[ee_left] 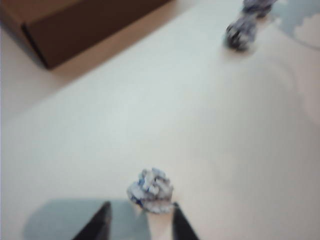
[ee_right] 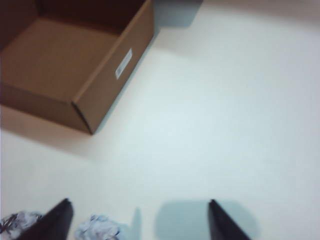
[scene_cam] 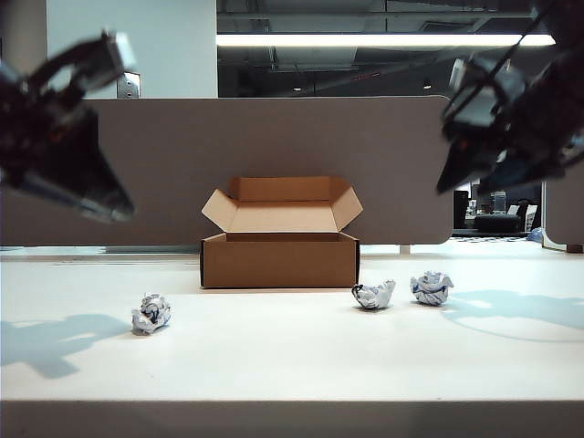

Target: Pick up all the paper balls on the table and put them in the paper box.

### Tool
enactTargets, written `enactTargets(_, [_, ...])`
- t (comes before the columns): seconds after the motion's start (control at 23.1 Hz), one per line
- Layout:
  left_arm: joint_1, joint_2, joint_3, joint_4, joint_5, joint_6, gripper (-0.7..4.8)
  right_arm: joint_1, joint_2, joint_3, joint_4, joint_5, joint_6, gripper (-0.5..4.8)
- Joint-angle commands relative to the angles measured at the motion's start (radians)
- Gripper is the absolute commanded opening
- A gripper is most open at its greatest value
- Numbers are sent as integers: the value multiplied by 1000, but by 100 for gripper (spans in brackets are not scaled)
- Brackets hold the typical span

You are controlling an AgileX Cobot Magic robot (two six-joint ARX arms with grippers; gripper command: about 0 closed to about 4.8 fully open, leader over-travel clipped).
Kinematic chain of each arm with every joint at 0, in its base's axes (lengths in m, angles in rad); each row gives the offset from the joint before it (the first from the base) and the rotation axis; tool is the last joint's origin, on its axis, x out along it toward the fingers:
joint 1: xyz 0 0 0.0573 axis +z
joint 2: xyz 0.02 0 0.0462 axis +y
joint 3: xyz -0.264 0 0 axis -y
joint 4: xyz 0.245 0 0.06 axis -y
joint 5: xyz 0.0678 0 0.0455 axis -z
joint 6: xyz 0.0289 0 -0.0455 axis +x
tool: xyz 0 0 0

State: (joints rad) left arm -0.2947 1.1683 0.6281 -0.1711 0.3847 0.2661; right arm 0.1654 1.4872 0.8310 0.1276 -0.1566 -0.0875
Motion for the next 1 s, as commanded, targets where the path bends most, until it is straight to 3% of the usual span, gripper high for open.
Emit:
enactTargets(0.04, [-3,51,5,-18,10,16,218,12,37,8,32,2,-3,381])
enactTargets(0.48, [-4,155,6,33,47,45,221,20,136,10,86,35,10,377])
enactTargets(0.52, [-5,175,10,39,49,45,242,21,141,10,84,34,11,377])
enactTargets(1.0, [-5,290,90,33,107,37,247,42,193,25,75,-60,69,377])
